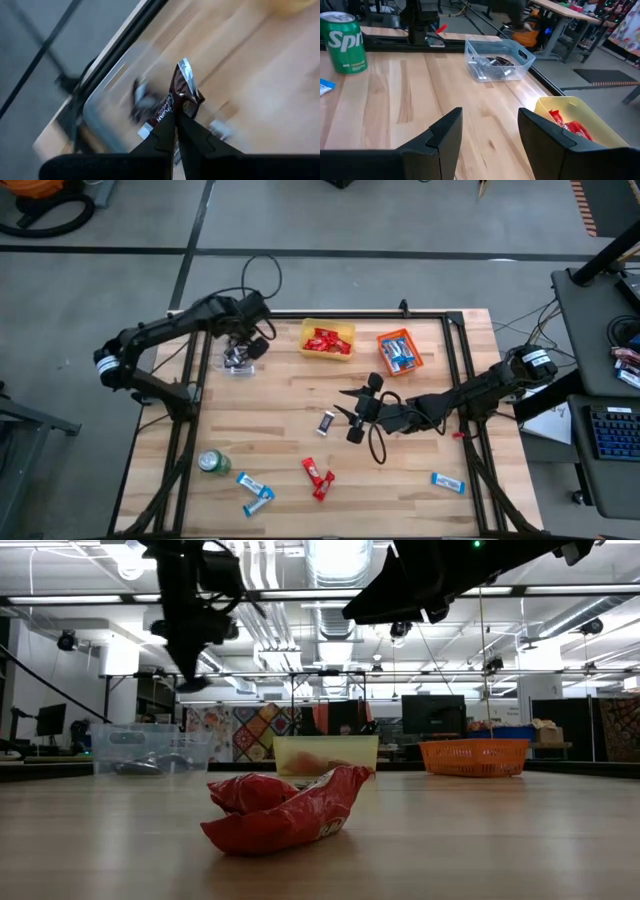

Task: Sort candy
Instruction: Put the brown chocolate bar into the transparent bin, then put the white chocolate bar into the orange bin

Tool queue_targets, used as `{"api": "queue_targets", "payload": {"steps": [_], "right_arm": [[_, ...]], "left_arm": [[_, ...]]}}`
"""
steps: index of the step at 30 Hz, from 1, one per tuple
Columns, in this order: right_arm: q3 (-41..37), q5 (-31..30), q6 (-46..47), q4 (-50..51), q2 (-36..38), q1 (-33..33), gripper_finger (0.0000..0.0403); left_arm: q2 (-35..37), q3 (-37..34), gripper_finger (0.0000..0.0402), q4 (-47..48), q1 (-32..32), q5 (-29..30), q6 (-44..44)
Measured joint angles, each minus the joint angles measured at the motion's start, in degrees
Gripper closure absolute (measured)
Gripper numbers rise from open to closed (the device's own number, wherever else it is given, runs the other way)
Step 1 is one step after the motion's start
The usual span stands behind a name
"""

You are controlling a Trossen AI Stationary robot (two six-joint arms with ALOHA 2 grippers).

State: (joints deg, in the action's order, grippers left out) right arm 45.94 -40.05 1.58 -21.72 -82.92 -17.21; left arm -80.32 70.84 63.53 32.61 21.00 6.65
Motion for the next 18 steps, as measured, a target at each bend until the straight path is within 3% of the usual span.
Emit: {"api": "queue_targets", "payload": {"steps": [6,16,18], "right_arm": [[0.67,0.22,-0.01,0.13,0.01,-0.02,0.022],[2.23,6.91,4.05,1.83,0.01,-0.17,0.022],[2.97,7.86,5.27,3.65,0.01,-0.17,0.022]], "left_arm": [[0.55,-3.57,0.0396,2.31,0.32,6.6,5.01],[0.74,-5.26,0.0334,4.19,-0.02,6.84,7.59],[1.22,-5.26,0.0326,4.31,-0.72,4.21,8.66]]}}
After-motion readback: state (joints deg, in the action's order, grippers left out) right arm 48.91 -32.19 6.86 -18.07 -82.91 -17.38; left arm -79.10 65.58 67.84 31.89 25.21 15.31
